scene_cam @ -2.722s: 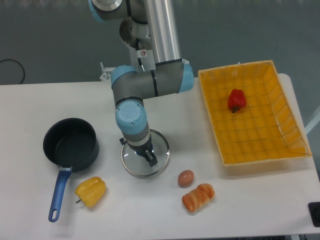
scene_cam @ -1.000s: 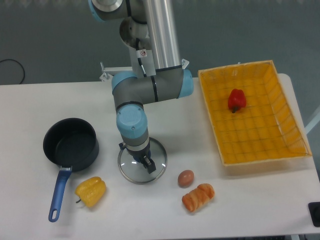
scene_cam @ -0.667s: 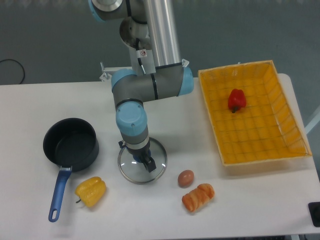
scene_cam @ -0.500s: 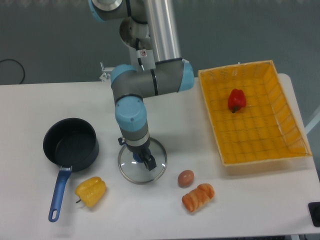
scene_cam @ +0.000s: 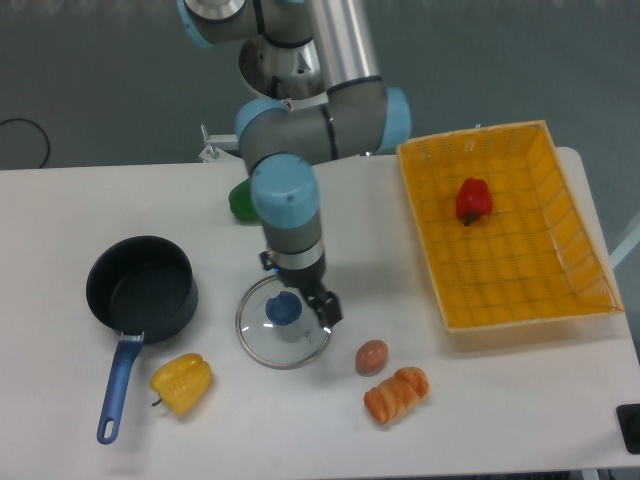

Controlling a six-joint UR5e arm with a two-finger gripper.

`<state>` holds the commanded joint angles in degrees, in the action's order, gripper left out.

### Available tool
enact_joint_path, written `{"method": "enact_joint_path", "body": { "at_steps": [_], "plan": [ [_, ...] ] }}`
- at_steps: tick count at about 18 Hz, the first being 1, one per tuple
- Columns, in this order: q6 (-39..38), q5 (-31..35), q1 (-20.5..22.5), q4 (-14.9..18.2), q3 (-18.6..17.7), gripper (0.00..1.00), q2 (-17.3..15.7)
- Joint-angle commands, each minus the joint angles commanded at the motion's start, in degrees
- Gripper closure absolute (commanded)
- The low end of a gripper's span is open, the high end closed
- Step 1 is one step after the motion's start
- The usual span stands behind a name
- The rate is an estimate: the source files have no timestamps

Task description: Place the lid on the table

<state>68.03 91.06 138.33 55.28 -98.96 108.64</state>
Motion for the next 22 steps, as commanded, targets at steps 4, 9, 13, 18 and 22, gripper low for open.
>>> {"method": "enact_joint_path", "body": {
  "at_steps": [4, 9, 13, 18, 22],
  "plan": [
    [1.7, -0.1, 3.5, 0.1, 1.4, 0.0, -0.4],
    [15.4, -0.3, 8.2, 5.3, 3.5, 0.0, 0.2],
    [26.2, -2.8, 12.3, 6.8, 5.1, 0.0, 0.1],
    [27.9, -1.9, 14.7, 9.0, 5.4, 0.0, -0.1],
    [28.0, -1.3, 14.7, 9.2, 5.4, 0.0, 0.0]
  ]
}}
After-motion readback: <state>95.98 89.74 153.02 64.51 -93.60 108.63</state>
